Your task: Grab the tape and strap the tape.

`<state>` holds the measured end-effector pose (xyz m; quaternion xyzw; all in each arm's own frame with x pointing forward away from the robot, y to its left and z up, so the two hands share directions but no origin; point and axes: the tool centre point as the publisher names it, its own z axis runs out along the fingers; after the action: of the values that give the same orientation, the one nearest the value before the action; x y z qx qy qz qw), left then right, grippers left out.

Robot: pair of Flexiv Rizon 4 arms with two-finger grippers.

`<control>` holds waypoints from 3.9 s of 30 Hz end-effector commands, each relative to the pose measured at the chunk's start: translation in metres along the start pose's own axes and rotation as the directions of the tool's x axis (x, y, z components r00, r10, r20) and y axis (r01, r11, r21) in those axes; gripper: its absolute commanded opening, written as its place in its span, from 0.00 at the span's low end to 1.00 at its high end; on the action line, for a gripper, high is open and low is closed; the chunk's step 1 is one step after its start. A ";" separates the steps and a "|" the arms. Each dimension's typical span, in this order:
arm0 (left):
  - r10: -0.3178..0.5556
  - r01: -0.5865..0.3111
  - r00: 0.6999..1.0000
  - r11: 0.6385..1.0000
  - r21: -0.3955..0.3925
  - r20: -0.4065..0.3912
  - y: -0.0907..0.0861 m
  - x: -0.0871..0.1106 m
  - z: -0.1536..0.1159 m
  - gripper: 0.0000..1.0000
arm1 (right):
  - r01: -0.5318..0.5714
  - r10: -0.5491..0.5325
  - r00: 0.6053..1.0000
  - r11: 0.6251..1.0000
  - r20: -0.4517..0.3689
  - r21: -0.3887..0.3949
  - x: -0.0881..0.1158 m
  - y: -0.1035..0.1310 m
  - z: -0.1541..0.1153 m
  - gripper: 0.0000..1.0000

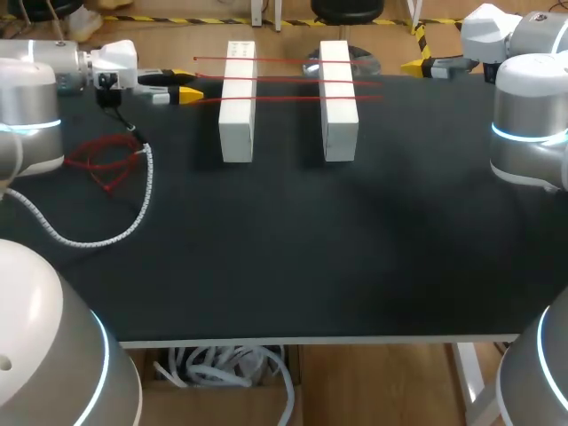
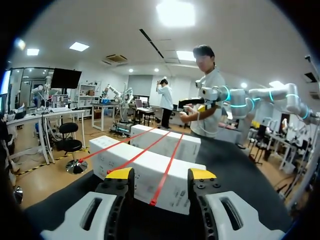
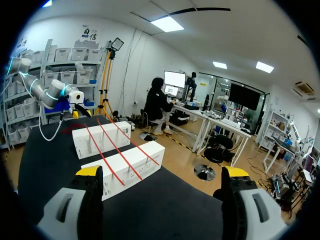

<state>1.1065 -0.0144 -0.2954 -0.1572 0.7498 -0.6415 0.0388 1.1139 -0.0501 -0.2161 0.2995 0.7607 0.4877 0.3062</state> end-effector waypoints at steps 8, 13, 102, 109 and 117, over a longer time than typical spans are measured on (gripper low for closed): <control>-0.017 0.017 1.000 0.999 0.032 -0.002 0.018 -0.010 -0.001 0.38 | 0.000 0.000 1.000 1.000 0.000 0.000 0.000 0.000 0.000 1.00; -0.027 0.027 1.000 0.999 0.046 0.007 0.025 -0.009 -0.004 0.44 | 0.000 0.000 1.000 1.000 0.000 0.000 0.000 0.000 0.000 1.00; -0.068 0.065 0.997 0.994 0.084 0.022 0.041 -0.008 -0.002 0.24 | 0.000 0.000 1.000 1.000 0.000 0.000 0.000 0.000 0.000 1.00; -0.065 0.063 0.998 0.994 0.085 0.010 0.040 -0.005 -0.001 0.12 | 0.000 0.000 1.000 1.000 0.000 0.000 0.000 0.000 0.000 1.00; -0.062 0.062 0.998 0.995 0.080 0.003 0.041 -0.004 0.000 0.00 | 0.000 0.000 1.000 1.000 0.000 0.000 0.000 0.000 0.000 1.00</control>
<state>1.1025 -0.0080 -0.3361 -0.1809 0.7176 -0.6719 0.0277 1.1139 -0.0501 -0.2161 0.2995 0.7607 0.4877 0.3062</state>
